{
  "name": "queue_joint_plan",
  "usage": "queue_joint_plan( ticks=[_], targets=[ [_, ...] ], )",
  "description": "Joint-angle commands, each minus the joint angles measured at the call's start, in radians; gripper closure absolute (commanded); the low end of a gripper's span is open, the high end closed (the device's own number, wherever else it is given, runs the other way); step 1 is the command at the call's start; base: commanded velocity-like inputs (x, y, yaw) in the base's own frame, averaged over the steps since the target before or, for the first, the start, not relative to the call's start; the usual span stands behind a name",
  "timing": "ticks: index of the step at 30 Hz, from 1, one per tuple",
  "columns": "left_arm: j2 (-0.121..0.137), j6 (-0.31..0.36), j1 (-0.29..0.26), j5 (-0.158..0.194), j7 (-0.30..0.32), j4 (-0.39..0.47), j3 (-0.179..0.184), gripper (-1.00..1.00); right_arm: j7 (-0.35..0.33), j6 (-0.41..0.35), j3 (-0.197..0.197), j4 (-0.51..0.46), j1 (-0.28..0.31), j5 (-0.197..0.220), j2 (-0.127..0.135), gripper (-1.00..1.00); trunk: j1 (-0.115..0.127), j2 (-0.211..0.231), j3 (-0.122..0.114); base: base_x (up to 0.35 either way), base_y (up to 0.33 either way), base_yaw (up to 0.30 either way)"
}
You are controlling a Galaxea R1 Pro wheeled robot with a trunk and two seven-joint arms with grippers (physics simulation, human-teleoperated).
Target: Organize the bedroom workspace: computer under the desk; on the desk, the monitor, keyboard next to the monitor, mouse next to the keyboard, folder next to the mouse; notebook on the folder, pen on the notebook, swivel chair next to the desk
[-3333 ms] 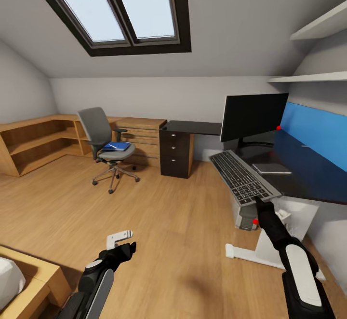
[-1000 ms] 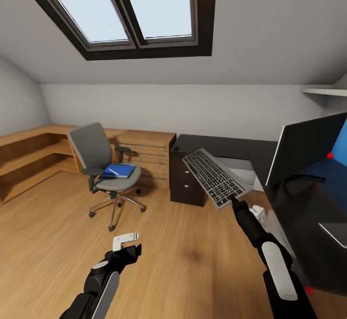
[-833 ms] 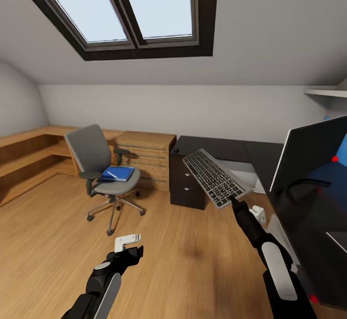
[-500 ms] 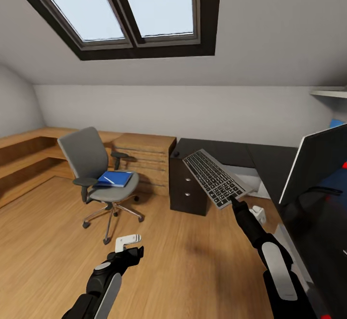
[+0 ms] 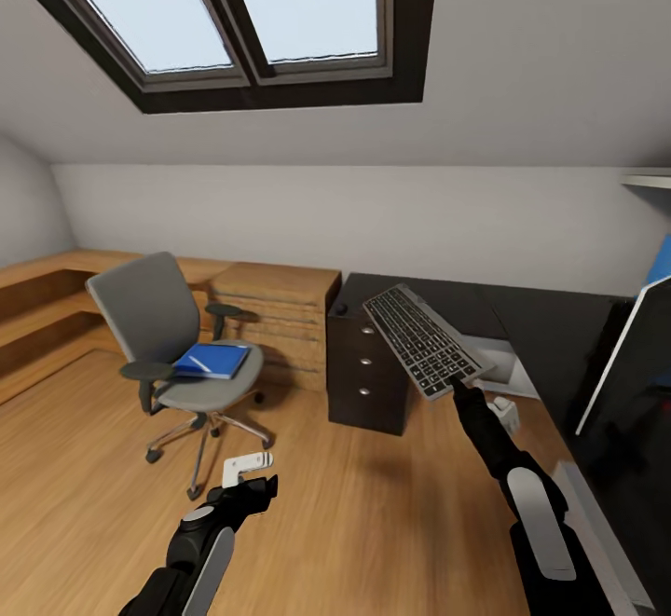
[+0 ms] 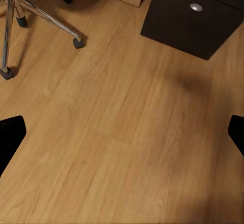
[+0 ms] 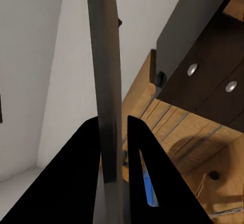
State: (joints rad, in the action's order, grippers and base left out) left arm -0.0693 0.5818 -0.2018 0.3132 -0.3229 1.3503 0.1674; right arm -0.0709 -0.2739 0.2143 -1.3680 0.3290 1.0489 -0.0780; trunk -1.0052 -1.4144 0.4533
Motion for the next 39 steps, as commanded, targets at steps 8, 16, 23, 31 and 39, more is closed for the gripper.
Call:
queue_joint_plan(
  ticks=[8,16,23,31,39],
  targets=[
    [0.000,0.003,-0.001,0.010,-0.010,0.001,0.001,-1.00,-0.007,0.003,0.002,-0.001,0.001,0.013,0.003,1.00,-0.001,-0.001,0.001,0.339,0.000,0.000],
    [0.000,0.003,-0.001,0.012,-0.010,0.001,0.000,-1.00,-0.009,0.004,0.002,-0.002,0.001,0.013,0.003,1.00,-0.001,-0.001,0.001,0.339,0.001,0.000],
    [0.000,0.004,-0.001,0.013,-0.009,0.001,-0.001,-1.00,-0.009,0.007,0.002,-0.002,0.001,0.014,0.002,1.00,-0.001,-0.001,0.001,0.339,0.072,0.000],
    [0.000,0.004,-0.001,0.014,-0.010,0.001,-0.003,-1.00,-0.006,0.016,0.002,0.000,0.001,0.070,-0.003,1.00,-0.001,-0.001,0.001,0.241,0.055,0.000],
    [-0.001,0.004,-0.001,0.014,-0.012,0.001,-0.001,-1.00,-0.005,0.021,0.005,0.000,0.001,0.071,-0.003,1.00,-0.001,-0.001,0.001,0.324,0.004,0.000]
  ],
)
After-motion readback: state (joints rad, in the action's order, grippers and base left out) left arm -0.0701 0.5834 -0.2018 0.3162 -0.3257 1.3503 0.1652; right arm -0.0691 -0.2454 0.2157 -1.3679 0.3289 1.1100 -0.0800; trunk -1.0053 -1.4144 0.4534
